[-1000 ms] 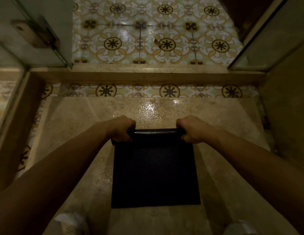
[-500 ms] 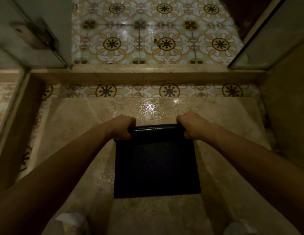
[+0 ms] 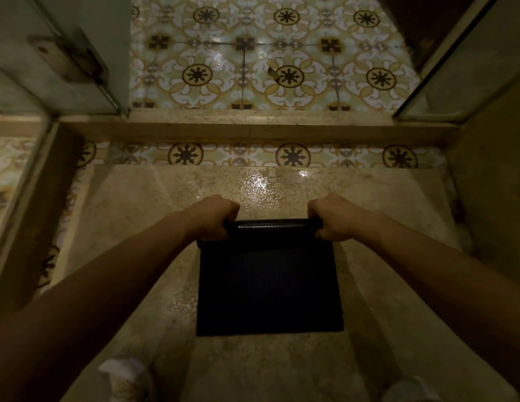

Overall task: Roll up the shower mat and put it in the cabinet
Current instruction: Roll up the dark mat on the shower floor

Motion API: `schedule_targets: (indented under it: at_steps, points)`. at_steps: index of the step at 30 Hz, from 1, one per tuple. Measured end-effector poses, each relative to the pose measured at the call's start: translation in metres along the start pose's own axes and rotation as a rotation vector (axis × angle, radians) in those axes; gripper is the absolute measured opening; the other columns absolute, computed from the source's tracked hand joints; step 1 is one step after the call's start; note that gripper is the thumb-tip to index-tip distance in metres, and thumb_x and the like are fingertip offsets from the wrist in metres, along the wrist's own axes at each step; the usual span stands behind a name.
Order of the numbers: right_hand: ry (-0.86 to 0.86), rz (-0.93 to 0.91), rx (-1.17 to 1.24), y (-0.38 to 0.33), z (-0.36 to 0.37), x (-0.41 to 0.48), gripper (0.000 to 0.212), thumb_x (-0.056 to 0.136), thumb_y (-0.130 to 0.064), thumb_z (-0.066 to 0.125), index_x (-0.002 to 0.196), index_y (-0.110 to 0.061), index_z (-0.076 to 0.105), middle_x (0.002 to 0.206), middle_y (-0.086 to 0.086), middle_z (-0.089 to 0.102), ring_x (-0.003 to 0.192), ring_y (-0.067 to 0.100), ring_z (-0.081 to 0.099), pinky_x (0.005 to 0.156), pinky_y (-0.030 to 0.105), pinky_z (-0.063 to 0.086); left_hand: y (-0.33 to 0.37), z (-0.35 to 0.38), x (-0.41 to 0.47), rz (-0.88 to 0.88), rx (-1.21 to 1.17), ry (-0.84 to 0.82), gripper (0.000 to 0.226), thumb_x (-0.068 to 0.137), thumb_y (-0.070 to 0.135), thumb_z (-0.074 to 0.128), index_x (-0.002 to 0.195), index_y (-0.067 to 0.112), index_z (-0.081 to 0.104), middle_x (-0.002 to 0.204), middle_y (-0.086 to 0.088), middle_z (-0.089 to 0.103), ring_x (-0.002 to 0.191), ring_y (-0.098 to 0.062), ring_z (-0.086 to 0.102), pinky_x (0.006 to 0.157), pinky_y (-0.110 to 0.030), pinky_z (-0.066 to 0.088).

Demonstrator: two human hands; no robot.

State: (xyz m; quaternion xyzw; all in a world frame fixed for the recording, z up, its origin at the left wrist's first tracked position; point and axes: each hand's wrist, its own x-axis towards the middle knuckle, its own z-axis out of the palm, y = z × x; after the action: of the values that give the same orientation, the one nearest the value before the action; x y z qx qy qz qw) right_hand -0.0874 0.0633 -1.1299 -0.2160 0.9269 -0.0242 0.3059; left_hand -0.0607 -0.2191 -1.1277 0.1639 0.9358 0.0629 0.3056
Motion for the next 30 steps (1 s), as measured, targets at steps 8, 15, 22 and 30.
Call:
schedule_targets:
  at_steps: [8,15,22,30]
  points:
    - [-0.076,-0.071,-0.075,-0.005,0.004,-0.011,0.056,0.068,-0.040,0.082,0.118,-0.020,0.065,0.111,0.005,0.058,0.100,0.022,0.056,0.076,0.029,0.045,0.003,0.000,-0.005,-0.006,-0.066,-0.139,0.046,0.063,0.025,0.086,0.101,0.021,0.059,0.106,-0.001,0.066,0.085,-0.015,0.052,0.067,-0.025,0.042]
    - [-0.096,-0.041,-0.017,-0.007,-0.001,-0.016,0.043,0.071,-0.028,0.081,0.111,-0.020,0.068,0.105,0.004,0.066,0.091,0.021,0.062,0.078,0.036,0.055,0.003,-0.002,-0.006,-0.031,-0.132,-0.151,0.038,0.063,0.019,0.087,0.092,0.023,0.062,0.093,0.005,0.066,0.082,-0.014,0.061,0.054,-0.019,0.044]
    - [-0.165,-0.045,-0.035,-0.005,-0.001,-0.018,0.049,0.072,-0.034,0.080,0.117,-0.023,0.067,0.105,0.004,0.068,0.091,0.020,0.064,0.077,0.033,0.055,-0.002,-0.002,-0.006,-0.029,-0.164,-0.199,0.042,0.063,0.024,0.087,0.099,0.026,0.065,0.103,0.006,0.070,0.087,-0.011,0.058,0.070,-0.024,0.047]
    - [-0.137,-0.021,0.032,-0.004,0.005,-0.020,0.053,0.075,-0.029,0.079,0.125,-0.021,0.063,0.114,0.006,0.066,0.099,0.021,0.062,0.081,0.030,0.052,-0.006,-0.002,-0.001,-0.048,-0.268,-0.284,0.029,0.071,0.009,0.080,0.095,0.020,0.067,0.085,0.004,0.072,0.066,-0.013,0.072,0.059,-0.022,0.057]
